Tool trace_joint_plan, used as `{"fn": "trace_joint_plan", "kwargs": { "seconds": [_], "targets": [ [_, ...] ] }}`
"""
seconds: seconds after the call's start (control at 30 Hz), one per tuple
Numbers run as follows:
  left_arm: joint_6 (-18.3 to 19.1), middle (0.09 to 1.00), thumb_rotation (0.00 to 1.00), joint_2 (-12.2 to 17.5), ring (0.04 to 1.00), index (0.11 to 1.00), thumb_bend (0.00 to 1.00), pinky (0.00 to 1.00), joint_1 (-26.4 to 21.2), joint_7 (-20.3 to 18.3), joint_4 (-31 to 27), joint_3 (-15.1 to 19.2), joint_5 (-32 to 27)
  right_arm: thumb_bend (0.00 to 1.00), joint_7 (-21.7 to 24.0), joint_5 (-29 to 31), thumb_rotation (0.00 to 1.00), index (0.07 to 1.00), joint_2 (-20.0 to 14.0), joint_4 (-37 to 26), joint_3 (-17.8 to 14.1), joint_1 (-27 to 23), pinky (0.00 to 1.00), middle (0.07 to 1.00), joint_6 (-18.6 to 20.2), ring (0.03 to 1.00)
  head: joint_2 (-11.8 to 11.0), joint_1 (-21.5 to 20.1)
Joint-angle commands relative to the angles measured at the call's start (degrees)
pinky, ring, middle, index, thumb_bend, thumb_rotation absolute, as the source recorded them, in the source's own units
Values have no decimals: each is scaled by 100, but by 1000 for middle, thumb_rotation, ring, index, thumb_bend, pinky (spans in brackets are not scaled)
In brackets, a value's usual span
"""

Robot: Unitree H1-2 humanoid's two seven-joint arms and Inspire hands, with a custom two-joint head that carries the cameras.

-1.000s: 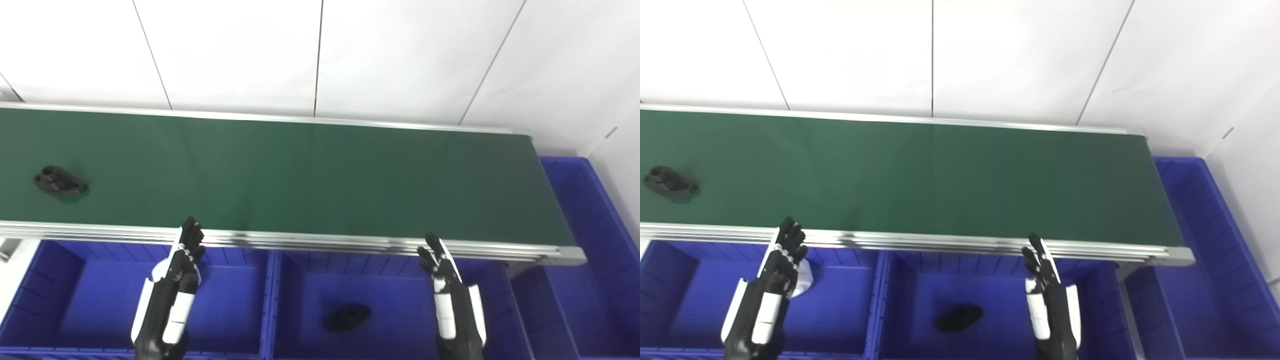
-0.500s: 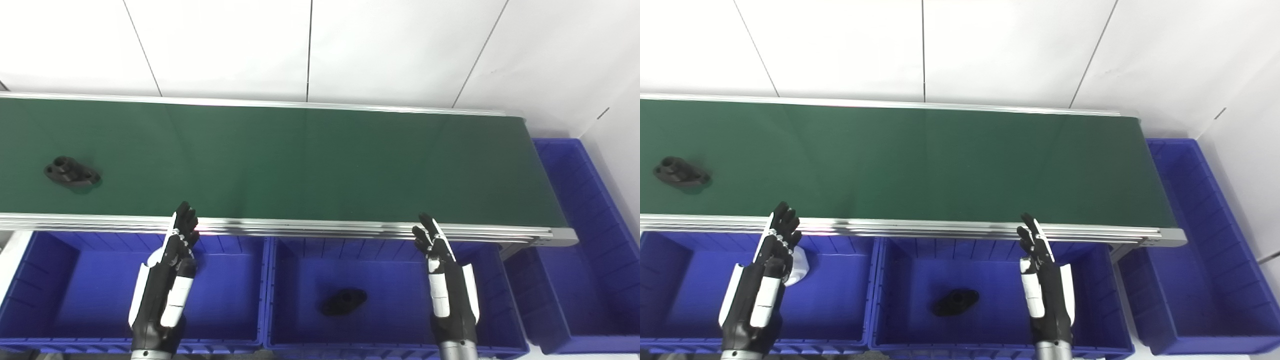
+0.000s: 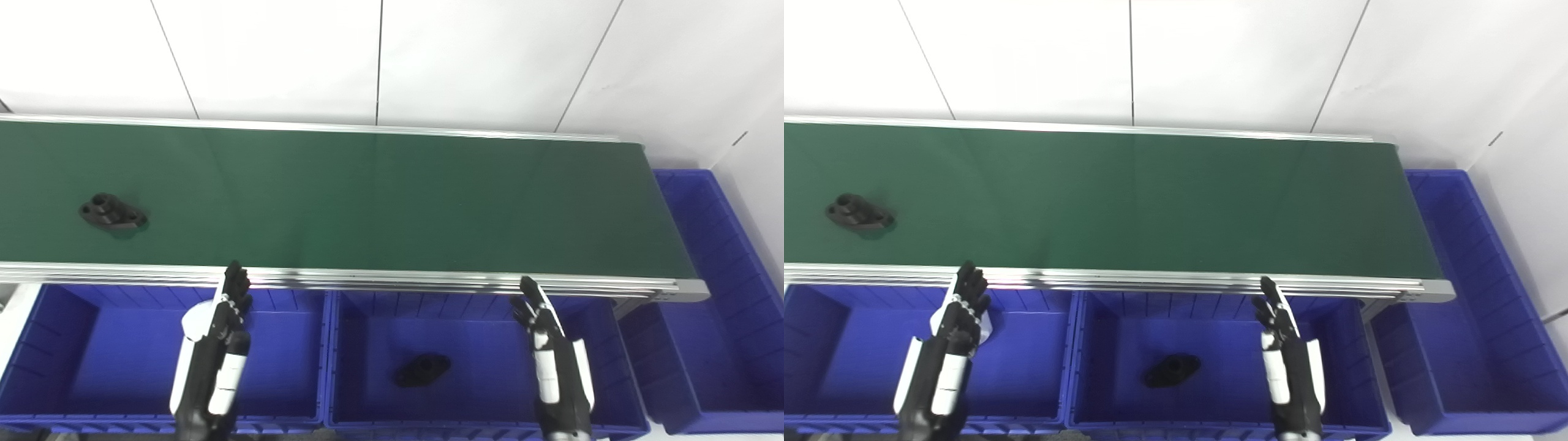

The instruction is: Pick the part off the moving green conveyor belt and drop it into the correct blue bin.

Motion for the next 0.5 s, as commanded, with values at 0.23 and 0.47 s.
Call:
{"fn": "trace_joint_plan", "kwargs": {
  "seconds": [0.23, 0.47],
  "targets": [
    [-454, 996, 869, -330, 946, 1000, 717, 907, -6, 276, 233, -132, 526, 786, 353, 565, 1000, 960, -333, 435, -174, -171, 980, 980, -742, 943, -378, 654],
    [-656, 968, 816, -430, 917, 1000, 707, 849, -131, 439, 528, -198, 801, 782, 469, 783, 1000, 973, -415, 731, -298, -323, 1000, 985, -905, 953, -498, 949]
  ]
}}
